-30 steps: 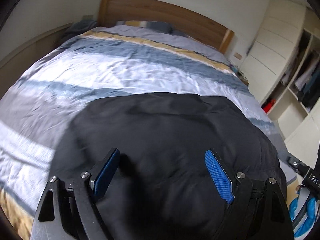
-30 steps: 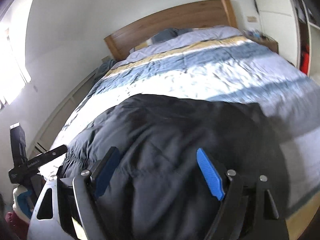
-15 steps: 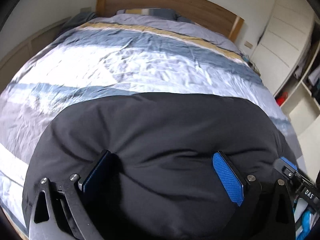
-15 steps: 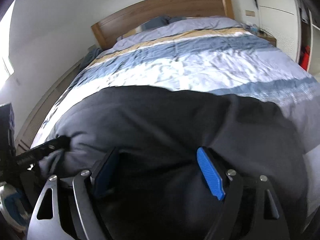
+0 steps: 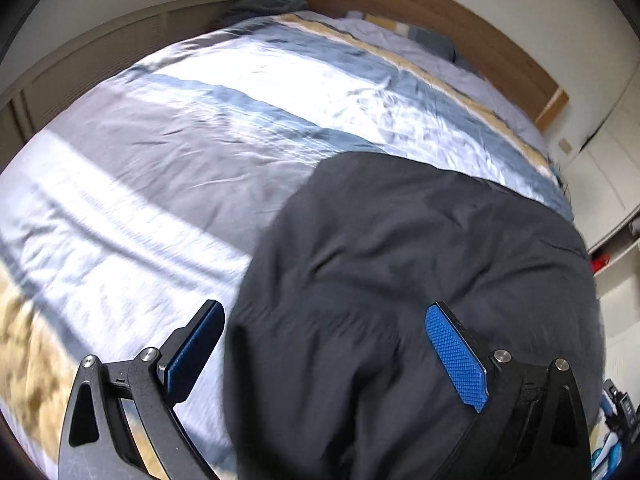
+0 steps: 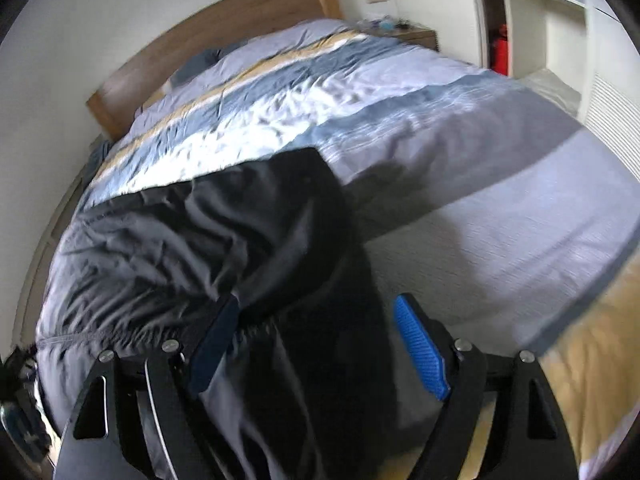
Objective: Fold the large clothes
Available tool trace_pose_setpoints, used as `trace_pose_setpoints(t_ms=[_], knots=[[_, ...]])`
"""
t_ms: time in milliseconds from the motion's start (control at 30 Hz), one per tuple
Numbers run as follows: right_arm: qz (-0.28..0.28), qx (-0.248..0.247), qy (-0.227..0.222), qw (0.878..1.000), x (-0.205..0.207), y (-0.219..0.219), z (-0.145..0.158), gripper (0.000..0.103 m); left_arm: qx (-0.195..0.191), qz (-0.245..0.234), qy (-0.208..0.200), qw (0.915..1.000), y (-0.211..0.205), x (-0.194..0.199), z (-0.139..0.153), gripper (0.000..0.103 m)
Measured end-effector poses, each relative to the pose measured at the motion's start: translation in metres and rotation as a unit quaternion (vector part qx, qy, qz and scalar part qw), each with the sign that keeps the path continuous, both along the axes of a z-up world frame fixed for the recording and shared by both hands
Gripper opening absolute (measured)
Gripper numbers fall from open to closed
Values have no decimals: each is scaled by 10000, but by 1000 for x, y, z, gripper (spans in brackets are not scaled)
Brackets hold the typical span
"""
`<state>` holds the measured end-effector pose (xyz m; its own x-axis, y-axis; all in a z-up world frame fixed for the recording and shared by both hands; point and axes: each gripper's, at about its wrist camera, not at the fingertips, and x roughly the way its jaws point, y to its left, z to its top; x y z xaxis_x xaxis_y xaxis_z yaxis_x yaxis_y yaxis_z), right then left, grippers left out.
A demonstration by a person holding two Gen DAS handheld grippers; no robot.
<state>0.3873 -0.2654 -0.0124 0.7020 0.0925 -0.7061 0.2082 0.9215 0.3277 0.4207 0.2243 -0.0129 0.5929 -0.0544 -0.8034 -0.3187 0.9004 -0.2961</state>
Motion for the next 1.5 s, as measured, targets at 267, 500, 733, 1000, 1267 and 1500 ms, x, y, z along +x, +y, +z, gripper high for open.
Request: trace_pose_setpoints(t_ms=[267,500,733,1000,1267,1500], knots=[[381,-272,-448,9979,-75,41,37,79,653,-134,-576,9961,-30,-91,32,99],[841,-864,-594,9909,-138,91,44,79,1143,-431,-1023,9872,-73,-162,53,99],[1074,-1137,-739,9849,-189,118,44,79,1514,-746,-1242,9778,-109,-212,62,101],[1097,-1233,-885,9823,-231,125,46,79,1613,-922,-1570,9700,-125,-251,78,102],[1028,-1297,-1039,9807,-268,120,52,79,1689,-1009,-1748,9647,-135,-280,88,102],[975,-1319,-1124,9800,-291,112,54,79,1819,-1055,-1877,9594,-144,-307,93,102]])
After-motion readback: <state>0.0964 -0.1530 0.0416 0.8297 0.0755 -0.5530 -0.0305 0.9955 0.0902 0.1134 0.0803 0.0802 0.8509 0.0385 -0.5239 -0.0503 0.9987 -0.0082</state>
